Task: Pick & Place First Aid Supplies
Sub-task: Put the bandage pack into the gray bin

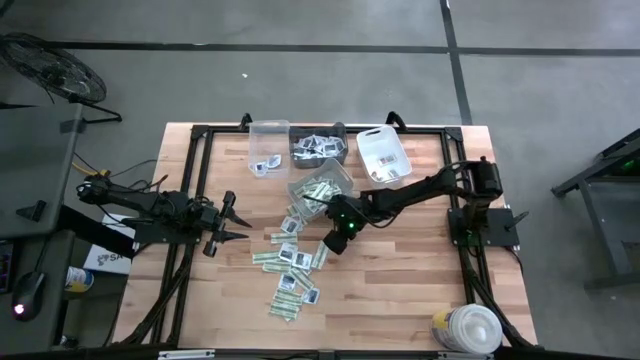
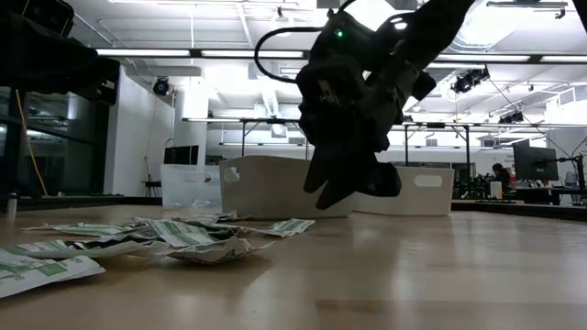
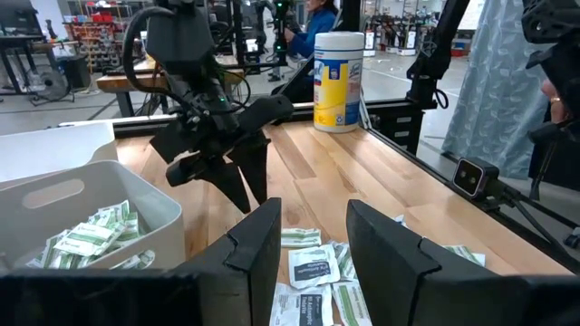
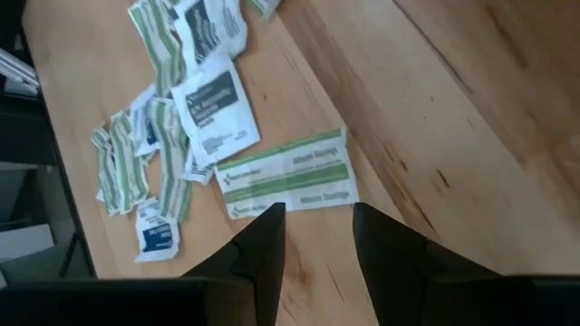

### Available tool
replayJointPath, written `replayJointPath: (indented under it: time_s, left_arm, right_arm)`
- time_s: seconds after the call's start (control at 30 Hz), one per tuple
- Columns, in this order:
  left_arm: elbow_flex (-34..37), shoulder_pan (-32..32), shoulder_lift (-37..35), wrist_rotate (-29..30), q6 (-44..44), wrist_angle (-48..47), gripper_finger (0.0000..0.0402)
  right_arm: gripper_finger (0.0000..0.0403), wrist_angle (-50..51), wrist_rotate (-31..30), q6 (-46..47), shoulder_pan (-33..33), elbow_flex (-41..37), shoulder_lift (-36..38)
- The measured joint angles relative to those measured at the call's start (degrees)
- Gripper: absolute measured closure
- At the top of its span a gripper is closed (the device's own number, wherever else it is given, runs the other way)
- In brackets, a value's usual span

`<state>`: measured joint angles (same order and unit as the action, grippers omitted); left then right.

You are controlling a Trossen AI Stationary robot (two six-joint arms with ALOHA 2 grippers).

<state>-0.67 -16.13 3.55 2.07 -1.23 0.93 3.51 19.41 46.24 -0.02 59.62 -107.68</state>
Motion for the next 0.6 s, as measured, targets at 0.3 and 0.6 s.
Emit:
replayJointPath:
  time_s: [0.3,0.6]
  left_arm:
    - [0.00,-0.01,0.01,0.00,0.01,-0.01,0.0273]
    - [0.00,-0.02,0.01,0.00,0.02,-0.02,0.0273]
  right_arm:
    - [0.0279,-0.77,-3.00,-1.52,-0.42,0.06,0.00]
    - [0.0279,-2.77,-2.29,-0.10,-0.73,-3.48,0.00]
